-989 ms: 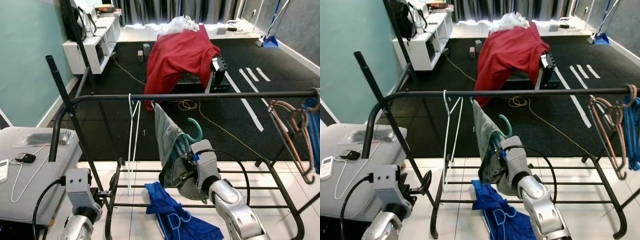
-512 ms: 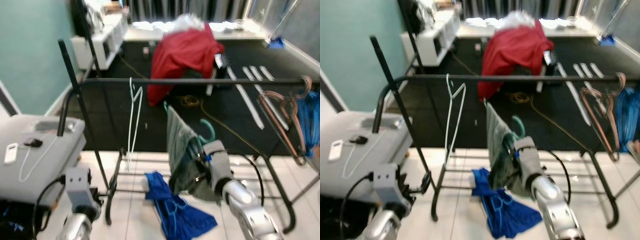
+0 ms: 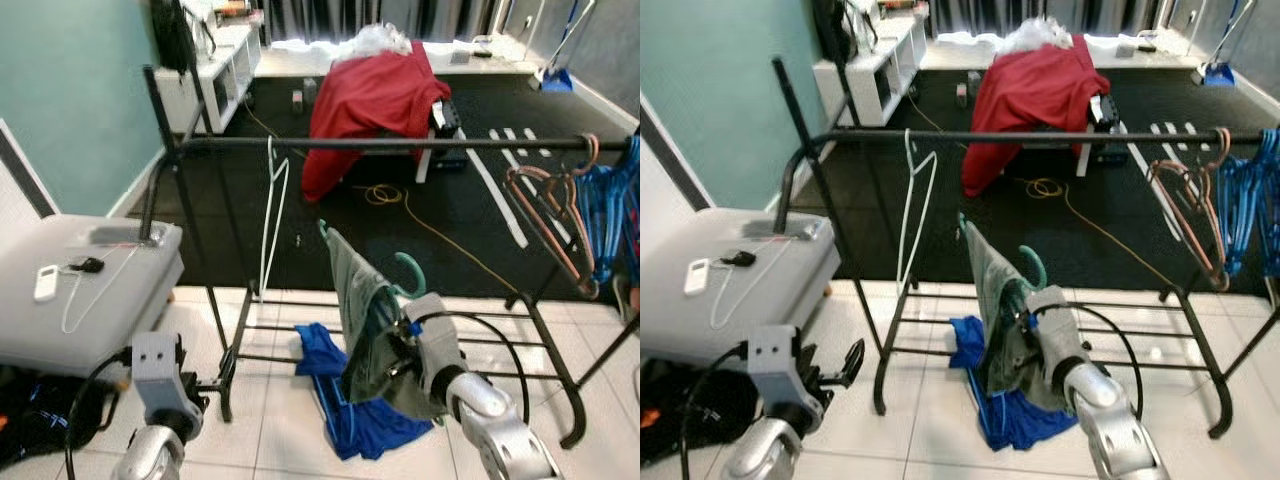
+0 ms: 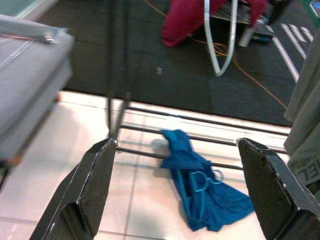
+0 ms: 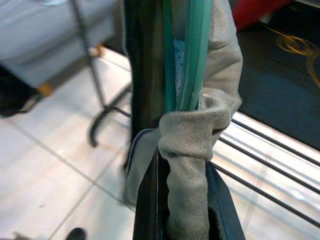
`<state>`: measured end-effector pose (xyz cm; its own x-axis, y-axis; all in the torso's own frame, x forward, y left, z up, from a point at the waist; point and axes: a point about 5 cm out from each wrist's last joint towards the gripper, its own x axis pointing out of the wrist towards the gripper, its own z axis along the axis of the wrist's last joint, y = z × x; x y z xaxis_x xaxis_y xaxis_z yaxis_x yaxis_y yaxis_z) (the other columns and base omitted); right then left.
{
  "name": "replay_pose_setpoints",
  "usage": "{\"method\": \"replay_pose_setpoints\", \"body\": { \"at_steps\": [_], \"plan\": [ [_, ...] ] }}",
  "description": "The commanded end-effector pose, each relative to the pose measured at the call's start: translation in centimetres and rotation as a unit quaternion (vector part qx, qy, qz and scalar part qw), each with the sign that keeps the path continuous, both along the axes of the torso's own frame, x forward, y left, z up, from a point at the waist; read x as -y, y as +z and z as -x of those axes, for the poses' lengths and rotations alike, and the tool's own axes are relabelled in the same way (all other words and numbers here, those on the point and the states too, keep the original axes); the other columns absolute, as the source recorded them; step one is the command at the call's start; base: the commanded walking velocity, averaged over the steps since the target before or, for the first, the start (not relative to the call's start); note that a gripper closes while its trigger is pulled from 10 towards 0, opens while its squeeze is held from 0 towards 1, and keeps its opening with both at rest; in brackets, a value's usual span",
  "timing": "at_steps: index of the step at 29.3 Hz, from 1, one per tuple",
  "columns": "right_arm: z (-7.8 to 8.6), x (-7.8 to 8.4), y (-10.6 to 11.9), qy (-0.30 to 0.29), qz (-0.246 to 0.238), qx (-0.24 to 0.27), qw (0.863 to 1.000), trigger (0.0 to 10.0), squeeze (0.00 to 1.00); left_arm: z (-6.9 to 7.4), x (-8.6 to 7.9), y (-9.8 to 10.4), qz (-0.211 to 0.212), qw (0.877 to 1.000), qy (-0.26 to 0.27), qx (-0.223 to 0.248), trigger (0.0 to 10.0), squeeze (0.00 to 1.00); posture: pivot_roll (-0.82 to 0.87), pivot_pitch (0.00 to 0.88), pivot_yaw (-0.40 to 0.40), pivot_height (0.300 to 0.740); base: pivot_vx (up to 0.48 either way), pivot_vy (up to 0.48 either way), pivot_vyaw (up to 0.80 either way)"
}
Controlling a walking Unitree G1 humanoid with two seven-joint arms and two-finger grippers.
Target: Hang hanger
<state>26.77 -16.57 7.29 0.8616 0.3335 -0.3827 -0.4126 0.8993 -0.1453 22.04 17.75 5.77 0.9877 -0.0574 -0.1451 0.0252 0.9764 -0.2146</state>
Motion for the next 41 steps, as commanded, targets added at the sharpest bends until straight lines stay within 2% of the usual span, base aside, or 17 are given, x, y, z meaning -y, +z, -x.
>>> {"method": "replay_pose_setpoints", "body": {
  "at_steps": [1, 8, 10, 11, 13, 15, 17, 18, 21, 28, 34, 38, 40, 41],
  "plan": [
    [0.1, -0.1, 0.1, 0.009, 0.001, 0.005, 1.000, 0.0, 0.00, 0.2, -0.1, -0.4, -0.001, 1.000, -0.004, -0.013, 10.0, 0.00, -0.06, 0.000, 0.032, 0.740, -0.326, 0.000, 0.00],
    [0.2, -0.4, 0.0, 0.029, -0.015, -0.001, 0.999, 0.0, 0.00, 0.1, -0.1, -0.4, 0.003, 1.000, -0.007, -0.014, 10.0, 0.00, -0.06, 0.000, 0.032, 0.740, -0.322, 0.000, 0.00],
    [0.3, -0.8, 0.4, 0.043, -0.056, -0.004, 0.998, 0.0, 0.00, 0.0, -0.1, -0.3, 0.004, 1.000, -0.009, -0.013, 10.0, 0.00, -0.06, 0.000, 0.030, 0.740, -0.322, 0.000, 0.00],
    [0.3, -0.8, 0.4, 0.043, -0.056, -0.004, 0.998, 0.0, 0.00, 0.0, -0.1, -0.3, 0.004, 1.000, -0.009, -0.013, 10.0, 0.00, -0.06, 0.000, 0.030, 0.740, -0.322, 0.000, 0.00],
    [0.5, -1.2, 1.0, 0.071, -0.107, -0.008, 0.992, 0.0, 0.00, -0.3, -0.2, 0.0, 0.019, 1.000, -0.010, -0.006, 10.0, 0.00, -0.07, 0.000, 0.028, 0.740, -0.311, 0.000, 0.00],
    [0.5, -1.2, 1.1, 0.075, -0.112, -0.008, 0.991, 0.0, 0.00, -0.3, -0.3, 0.0, 0.023, 1.000, -0.009, -0.005, 10.0, 0.00, -0.07, 0.000, 0.028, 0.740, -0.300, 0.000, 0.00],
    [0.4, -0.6, 0.4, 0.074, -0.105, -0.015, 0.992, 0.0, 0.00, -1.2, -1.2, 0.5, 0.020, 1.000, 0.013, 0.014, 10.0, 0.00, -0.10, 0.000, 0.023, 0.740, -0.266, 0.000, 0.00],
    [0.4, -0.6, 0.4, 0.074, -0.105, -0.015, 0.992, 0.0, 0.00, -1.2, -1.2, 0.5, 0.020, 1.000, 0.013, 0.014, 10.0, 0.00, -0.10, 0.000, 0.023, 0.740, -0.247, 0.000, 0.00],
    [0.3, -0.2, -0.1, 0.071, -0.092, -0.021, 0.993, 0.0, 0.00, -1.7, -1.8, 0.6, 0.044, 0.999, 0.025, 0.020, 10.0, 0.00, -0.12, 0.000, 0.037, 0.740, 0.000, 0.000, 0.00],
    [0.4, -0.2, -0.5, 0.067, -0.094, -0.023, 0.993, 0.0, 0.00, -1.6, -1.5, 0.4, 0.044, 0.999, 0.003, 0.016, 10.0, 0.00, -0.13, 0.000, 0.050, 0.740, 0.000, 0.000, 0.00],
    [1.3, -1.1, -1.6, 0.076, -0.109, -0.040, 0.990, 0.0, 0.00, -1.8, -1.6, 0.3, 0.048, 0.999, -0.008, 0.014, 10.0, 0.00, -0.12, 0.000, 0.062, 0.740, 0.000, 0.000, 0.00],
    [1.6, -1.9, -1.2, 0.104, -0.140, -0.035, 0.984, 0.0, 0.00, -2.0, -1.7, 0.6, 0.053, 0.998, -0.019, 0.018, 10.0, 0.00, -0.10, 0.000, 0.055, 0.740, 0.000, 0.000, 0.00],
    [1.7, -2.2, -0.4, 0.129, -0.172, -0.032, 0.976, 0.0, 0.00, -2.3, -2.0, 1.3, 0.054, 0.998, -0.025, 0.032, 10.0, 0.00, -0.09, 0.000, 0.056, 0.740, 0.000, 0.000, 0.00],
    [1.6, -2.2, 0.3, 0.136, -0.205, -0.029, 0.969, 0.0, 0.00, -2.7, -2.2, 2.1, 0.067, 0.996, -0.034, 0.047, 10.0, 0.00, -0.08, 0.000, 0.052, 0.740, 0.000, 0.000, 0.00]
  ]
}}
